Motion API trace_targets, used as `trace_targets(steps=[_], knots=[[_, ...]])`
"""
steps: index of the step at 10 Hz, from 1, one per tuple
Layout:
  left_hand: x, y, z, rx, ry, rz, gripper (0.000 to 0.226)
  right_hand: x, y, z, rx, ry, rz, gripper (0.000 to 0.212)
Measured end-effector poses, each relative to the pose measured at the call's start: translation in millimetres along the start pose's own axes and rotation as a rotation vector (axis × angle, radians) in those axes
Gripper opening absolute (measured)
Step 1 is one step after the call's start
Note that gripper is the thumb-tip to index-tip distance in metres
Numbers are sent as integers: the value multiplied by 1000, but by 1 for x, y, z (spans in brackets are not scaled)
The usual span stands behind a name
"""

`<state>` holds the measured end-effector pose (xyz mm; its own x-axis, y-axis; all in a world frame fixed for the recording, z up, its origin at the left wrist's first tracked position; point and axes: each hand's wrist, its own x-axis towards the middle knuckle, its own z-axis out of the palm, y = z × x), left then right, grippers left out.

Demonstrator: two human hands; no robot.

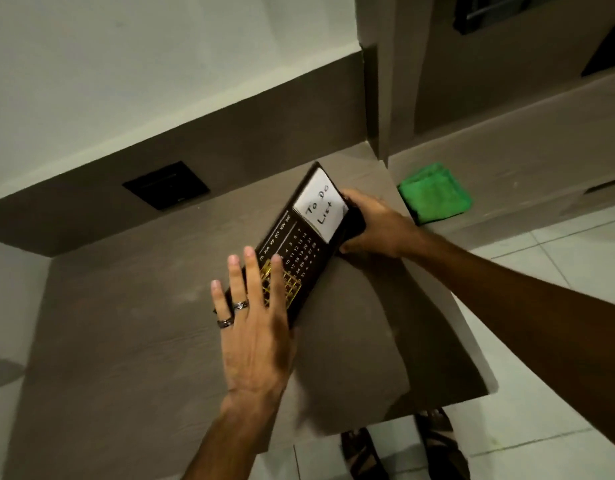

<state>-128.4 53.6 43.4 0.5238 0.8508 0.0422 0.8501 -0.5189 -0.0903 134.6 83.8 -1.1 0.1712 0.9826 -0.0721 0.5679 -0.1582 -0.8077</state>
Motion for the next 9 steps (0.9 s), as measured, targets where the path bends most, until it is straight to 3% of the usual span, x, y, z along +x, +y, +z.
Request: trace_targets(steps=[1,4,7,9], knots=[[-7,-35,-2,41,-13,-32,132,-21,-8,15,0,109,-1,80],[21,-127,2,163,-27,-37,122,-42,-42,73,-106,222,106,58],[53,-153,9,108,13,8,115,-24,-53,89,-60,241,217,54],[26,-155,-6,227,57,-27,115,-41,-74,44,95,160,202,71]])
